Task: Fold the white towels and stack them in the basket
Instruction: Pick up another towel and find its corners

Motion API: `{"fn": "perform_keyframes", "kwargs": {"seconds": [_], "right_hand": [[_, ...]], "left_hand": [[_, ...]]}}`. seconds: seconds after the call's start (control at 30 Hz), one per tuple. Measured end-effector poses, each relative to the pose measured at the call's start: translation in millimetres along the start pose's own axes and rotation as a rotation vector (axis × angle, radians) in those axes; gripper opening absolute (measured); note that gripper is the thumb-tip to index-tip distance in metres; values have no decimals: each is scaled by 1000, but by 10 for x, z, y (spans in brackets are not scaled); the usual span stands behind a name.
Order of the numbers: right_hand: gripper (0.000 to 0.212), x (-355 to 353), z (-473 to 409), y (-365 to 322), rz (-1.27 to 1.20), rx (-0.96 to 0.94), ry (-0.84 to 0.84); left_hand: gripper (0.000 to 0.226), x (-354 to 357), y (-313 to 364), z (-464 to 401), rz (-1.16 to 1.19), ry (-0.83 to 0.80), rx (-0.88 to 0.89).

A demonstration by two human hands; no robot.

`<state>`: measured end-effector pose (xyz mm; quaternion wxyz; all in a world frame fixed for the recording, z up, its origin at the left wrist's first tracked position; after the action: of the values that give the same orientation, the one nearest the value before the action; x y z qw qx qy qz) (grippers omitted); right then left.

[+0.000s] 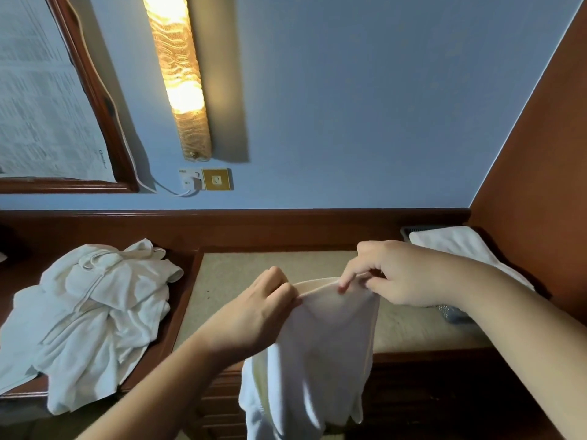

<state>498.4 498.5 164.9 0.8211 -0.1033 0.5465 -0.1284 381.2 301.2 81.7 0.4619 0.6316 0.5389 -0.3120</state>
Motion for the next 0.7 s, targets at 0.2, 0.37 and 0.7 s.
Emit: {"fn": "perform_keyframes", "kwargs": {"seconds": [0.2,0.37,0.7], "right_hand": [[59,7,-17,-109,39,-50,-46],[54,139,-151,-158,62,-20,-156],[14,230,-316,35,-117,-9,-220]], "left_hand": [[18,-166,-26,-76,-198,-59,189],[15,-108,-40,-105,-165,-117,162],[11,-79,-82,-45,-169,-105,135]]}}
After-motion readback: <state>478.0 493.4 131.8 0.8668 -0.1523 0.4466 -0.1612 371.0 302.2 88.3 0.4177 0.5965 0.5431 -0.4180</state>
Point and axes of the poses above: each hand's wrist, its own z-axis away from the middle knuckle, its own x-axis out of the palm, y = z × x, the point moved 4 cm from there along -z, towards the middle knuckle, and after that the axes turned 12 degrees about -y, right-handed, at the moved point
